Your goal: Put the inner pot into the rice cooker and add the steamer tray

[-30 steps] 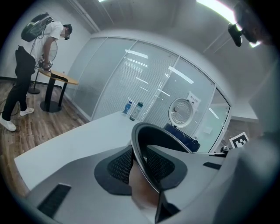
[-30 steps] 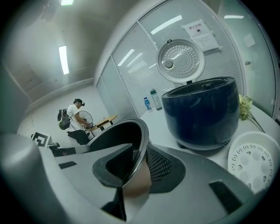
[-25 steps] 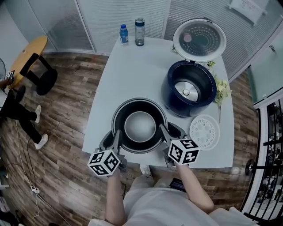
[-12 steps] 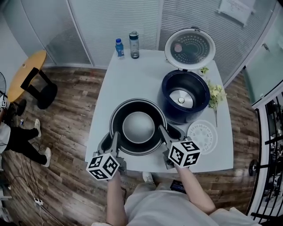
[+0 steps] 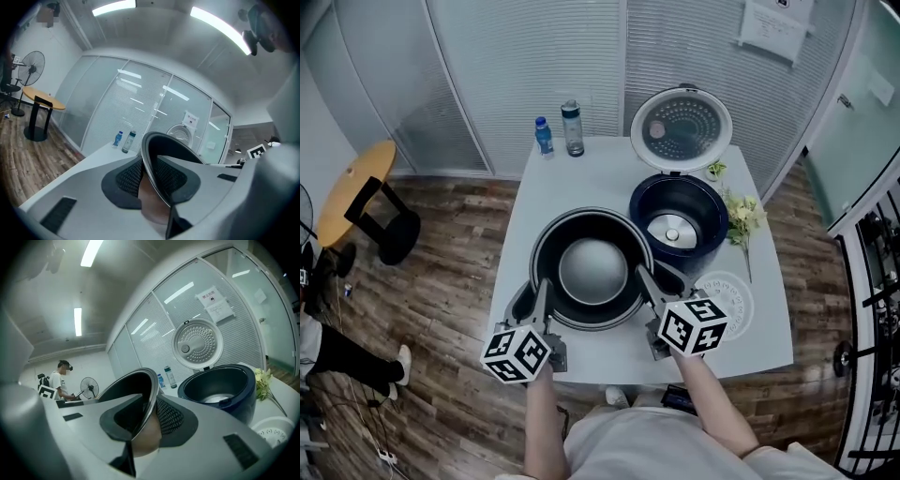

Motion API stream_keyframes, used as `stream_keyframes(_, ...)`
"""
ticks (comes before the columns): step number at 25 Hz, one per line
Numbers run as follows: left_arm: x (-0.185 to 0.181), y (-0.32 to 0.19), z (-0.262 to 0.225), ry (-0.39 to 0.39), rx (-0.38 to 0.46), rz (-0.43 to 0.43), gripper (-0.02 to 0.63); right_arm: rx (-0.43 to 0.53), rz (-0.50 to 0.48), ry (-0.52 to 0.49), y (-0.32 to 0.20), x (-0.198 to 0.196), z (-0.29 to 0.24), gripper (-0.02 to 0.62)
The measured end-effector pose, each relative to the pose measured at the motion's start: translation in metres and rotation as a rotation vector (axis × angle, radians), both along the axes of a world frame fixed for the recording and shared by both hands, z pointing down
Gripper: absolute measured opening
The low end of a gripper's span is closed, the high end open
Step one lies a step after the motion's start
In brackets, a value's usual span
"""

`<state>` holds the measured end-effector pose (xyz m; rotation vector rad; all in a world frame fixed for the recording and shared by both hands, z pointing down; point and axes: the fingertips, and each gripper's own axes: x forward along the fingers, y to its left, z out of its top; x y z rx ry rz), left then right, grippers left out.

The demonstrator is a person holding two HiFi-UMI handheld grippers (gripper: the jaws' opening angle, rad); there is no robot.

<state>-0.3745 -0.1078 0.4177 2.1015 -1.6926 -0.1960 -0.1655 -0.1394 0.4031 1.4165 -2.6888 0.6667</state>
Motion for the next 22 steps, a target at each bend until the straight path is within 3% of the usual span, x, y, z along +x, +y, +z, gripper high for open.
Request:
stream_keyframes(14,0.04,-0.047,-0.067,-0.029,0.136,0.12,0.095,0.1,0.1,-0.039,-0.019,0.043,-0.063,0.1)
stream_keyframes(22,0.075,-0.077,-0.087,-0.025,0.164,0.185,0.094,0.117,0.164,-0.046,-0.033,0.078,-0.078,0.1)
